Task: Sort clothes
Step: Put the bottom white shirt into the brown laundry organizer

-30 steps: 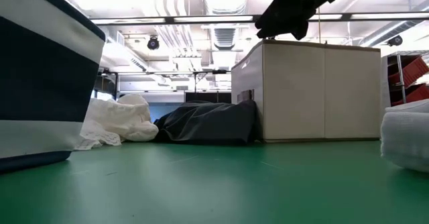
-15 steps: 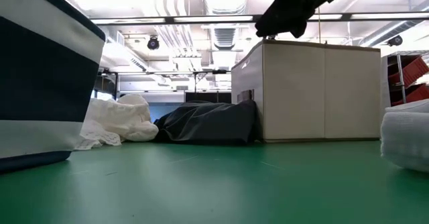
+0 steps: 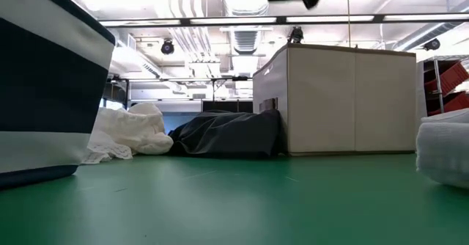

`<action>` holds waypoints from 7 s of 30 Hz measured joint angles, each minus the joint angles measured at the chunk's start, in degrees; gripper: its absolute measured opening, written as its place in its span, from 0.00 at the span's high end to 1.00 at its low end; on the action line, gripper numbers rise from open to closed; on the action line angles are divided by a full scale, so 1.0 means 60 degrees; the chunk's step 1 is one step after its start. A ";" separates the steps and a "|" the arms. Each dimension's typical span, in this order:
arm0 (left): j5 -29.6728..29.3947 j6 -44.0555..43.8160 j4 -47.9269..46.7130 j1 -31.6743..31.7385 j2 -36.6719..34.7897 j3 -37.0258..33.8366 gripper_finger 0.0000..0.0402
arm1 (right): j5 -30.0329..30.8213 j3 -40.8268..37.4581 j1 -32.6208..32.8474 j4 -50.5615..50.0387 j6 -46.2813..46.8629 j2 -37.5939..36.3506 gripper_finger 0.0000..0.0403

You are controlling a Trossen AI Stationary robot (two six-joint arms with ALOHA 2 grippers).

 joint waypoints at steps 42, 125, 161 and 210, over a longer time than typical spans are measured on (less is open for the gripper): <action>0.2985 0.9062 0.8638 0.0448 0.0342 -0.0428 0.81 | 0.0881 0.4505 0.0645 -0.7400 0.0555 0.0854 0.80; 1.3844 1.1916 1.0163 0.4088 0.9720 0.6137 0.57 | 0.3755 0.3132 0.5628 -1.1004 0.6155 -0.2262 0.58; 1.4710 1.0285 1.1437 0.4293 1.0018 0.5440 1.00 | 0.3746 0.3132 0.5625 -1.0863 0.6076 -0.2197 0.59; 1.2492 1.1573 0.6298 0.5518 0.4269 0.9358 1.00 | 0.3985 0.2579 0.5628 -1.0859 0.5710 -0.2528 0.65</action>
